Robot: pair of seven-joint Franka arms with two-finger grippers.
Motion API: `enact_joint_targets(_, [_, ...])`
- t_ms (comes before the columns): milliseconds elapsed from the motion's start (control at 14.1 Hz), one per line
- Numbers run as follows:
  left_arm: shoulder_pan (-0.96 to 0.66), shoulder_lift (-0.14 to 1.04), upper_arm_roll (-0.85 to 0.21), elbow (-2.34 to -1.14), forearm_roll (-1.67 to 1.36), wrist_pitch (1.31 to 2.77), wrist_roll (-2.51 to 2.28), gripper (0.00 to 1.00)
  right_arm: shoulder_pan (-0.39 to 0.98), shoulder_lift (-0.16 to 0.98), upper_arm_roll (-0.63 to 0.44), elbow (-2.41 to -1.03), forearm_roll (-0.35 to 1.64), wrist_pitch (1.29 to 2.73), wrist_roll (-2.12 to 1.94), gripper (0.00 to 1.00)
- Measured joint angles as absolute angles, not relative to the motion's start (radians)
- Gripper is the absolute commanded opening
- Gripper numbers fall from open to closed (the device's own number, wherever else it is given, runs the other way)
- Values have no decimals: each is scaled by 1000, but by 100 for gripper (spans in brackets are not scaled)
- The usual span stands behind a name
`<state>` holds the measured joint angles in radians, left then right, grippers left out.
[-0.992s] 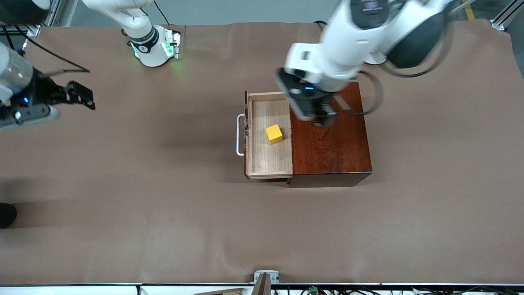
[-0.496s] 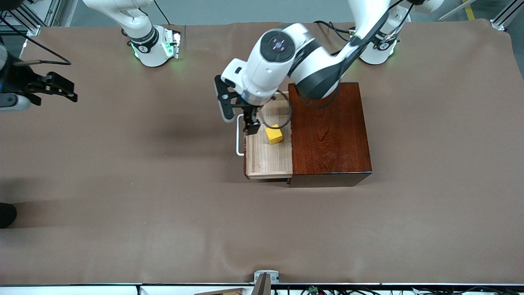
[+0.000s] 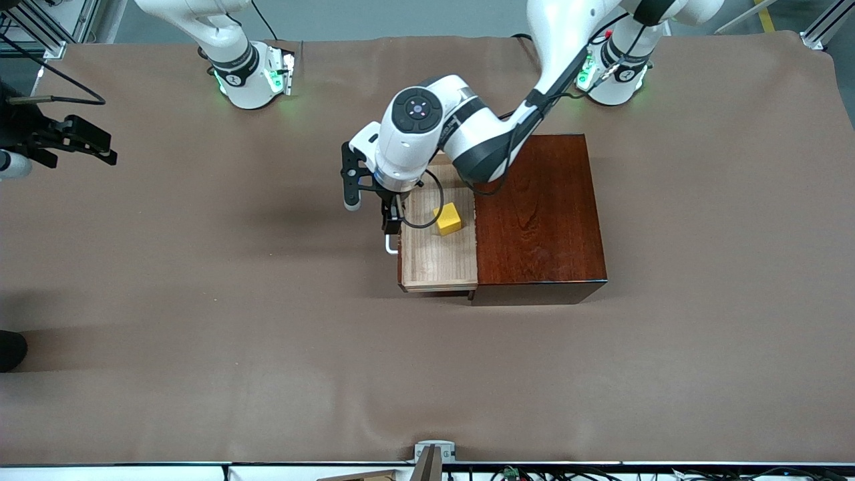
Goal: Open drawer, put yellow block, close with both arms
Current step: 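Reach the left gripper to the drawer handle, then push the drawer shut with the left gripper against the handle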
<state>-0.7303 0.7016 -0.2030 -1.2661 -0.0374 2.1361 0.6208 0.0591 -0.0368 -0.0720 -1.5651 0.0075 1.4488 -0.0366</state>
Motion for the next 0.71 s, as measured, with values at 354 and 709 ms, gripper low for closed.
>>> enact_joint_targets(354, [-767,750,-148,-1264,-37,2149,648,100,41,-29,-73,-1567,7,1446,-37,100])
enact_joint_targets(709, [-776,762,-146,-1261,22,2154,654,100,41,-27,-72,-1567,7,1446,-37,100])
